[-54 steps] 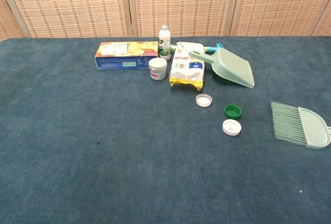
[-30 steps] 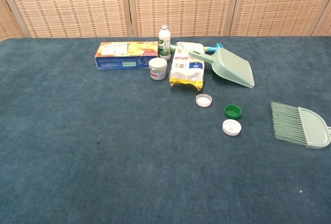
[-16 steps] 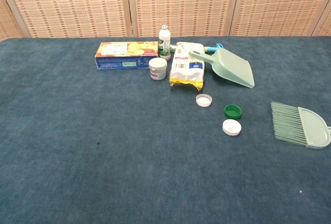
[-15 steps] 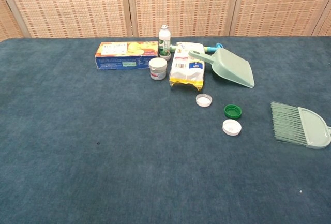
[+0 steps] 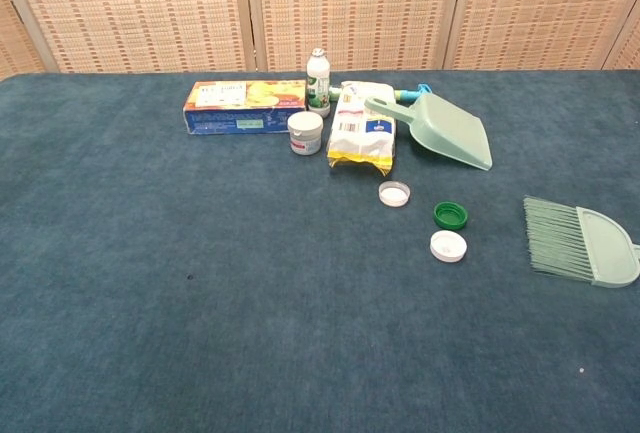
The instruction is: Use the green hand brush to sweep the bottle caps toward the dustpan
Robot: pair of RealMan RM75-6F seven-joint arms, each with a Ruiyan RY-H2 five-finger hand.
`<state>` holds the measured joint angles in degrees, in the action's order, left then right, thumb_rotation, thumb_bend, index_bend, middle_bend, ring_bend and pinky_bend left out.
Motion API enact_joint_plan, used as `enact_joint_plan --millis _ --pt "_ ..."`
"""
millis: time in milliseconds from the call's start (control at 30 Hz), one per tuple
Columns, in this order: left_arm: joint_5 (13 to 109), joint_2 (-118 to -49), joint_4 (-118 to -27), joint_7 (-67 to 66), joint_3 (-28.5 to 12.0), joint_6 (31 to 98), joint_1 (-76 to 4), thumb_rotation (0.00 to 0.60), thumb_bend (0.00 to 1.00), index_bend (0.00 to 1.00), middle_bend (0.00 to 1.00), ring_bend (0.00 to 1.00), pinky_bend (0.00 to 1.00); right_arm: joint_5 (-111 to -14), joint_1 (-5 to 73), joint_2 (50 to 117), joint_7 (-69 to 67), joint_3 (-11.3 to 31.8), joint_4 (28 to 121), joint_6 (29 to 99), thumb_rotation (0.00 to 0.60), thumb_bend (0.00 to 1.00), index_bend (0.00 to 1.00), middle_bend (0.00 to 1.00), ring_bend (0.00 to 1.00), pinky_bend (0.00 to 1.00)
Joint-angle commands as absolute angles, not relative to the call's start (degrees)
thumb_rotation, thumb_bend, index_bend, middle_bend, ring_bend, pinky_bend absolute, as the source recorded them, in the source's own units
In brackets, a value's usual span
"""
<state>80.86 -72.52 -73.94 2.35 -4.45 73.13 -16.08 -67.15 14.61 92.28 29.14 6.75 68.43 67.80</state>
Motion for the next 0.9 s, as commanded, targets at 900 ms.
enact_joint_plan --millis 900 --pt "81.05 -72.41 -73.77 2.57 -4.27 73.47 -15.79 0.6 0.46 0.0 0.0 0.04 0.17 -66.31 16.06 94.27 30.76 6.27 68.35 67.34 0.6 0.33 0.5 0.44 0.11 0.0"
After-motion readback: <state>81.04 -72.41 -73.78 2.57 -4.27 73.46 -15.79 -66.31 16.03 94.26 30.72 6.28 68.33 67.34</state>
